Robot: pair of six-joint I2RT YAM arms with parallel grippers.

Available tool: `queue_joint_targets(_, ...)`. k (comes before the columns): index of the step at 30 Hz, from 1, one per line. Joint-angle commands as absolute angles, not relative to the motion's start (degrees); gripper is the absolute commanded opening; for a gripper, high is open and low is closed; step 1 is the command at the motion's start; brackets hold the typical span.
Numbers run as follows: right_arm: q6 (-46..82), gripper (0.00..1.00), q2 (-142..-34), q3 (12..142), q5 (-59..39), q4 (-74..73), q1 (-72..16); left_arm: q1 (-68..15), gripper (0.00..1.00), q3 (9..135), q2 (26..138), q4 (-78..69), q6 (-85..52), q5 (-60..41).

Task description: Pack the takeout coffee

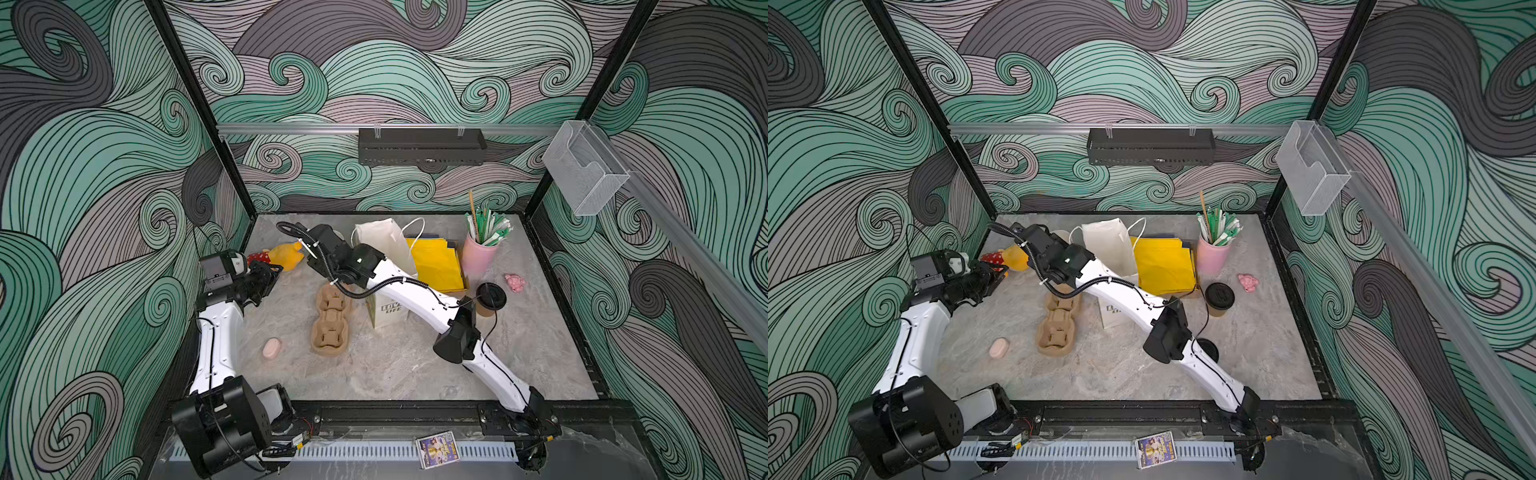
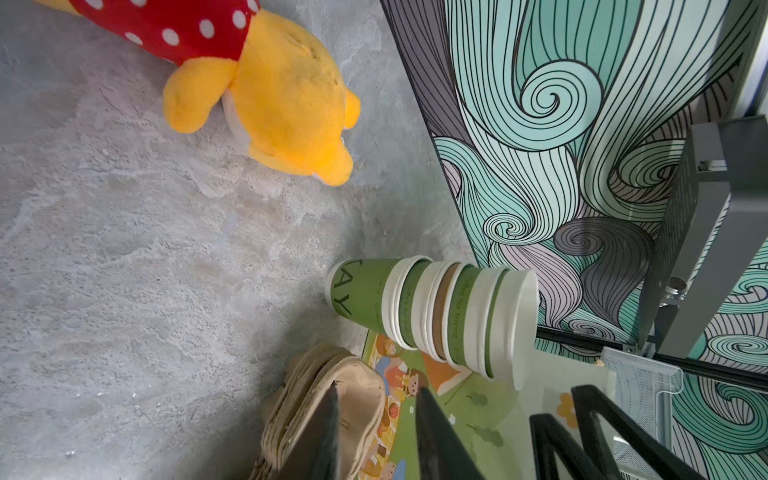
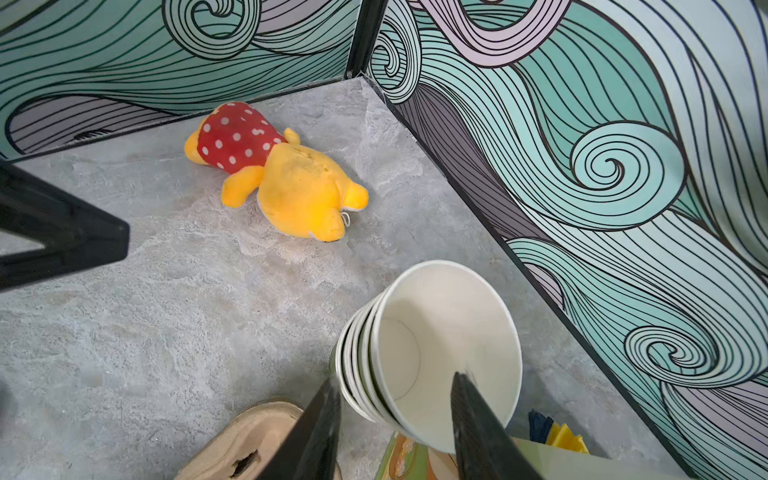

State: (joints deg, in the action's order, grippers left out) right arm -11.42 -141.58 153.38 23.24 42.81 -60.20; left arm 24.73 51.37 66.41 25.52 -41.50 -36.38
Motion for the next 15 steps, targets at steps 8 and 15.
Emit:
queue_joint_targets(8,-7.8,0.44,-144.3,153.6,15.5,42.1,-57.9,25.1,0.32,53.1,67.1,24.1,-40.1,-38.4)
queue_joint_targets(15,-7.6,0.40,-145.7,154.6,14.3,42.7,-57.6,24.8,0.31,53.1,67.6,23.9,-40.1,-38.5)
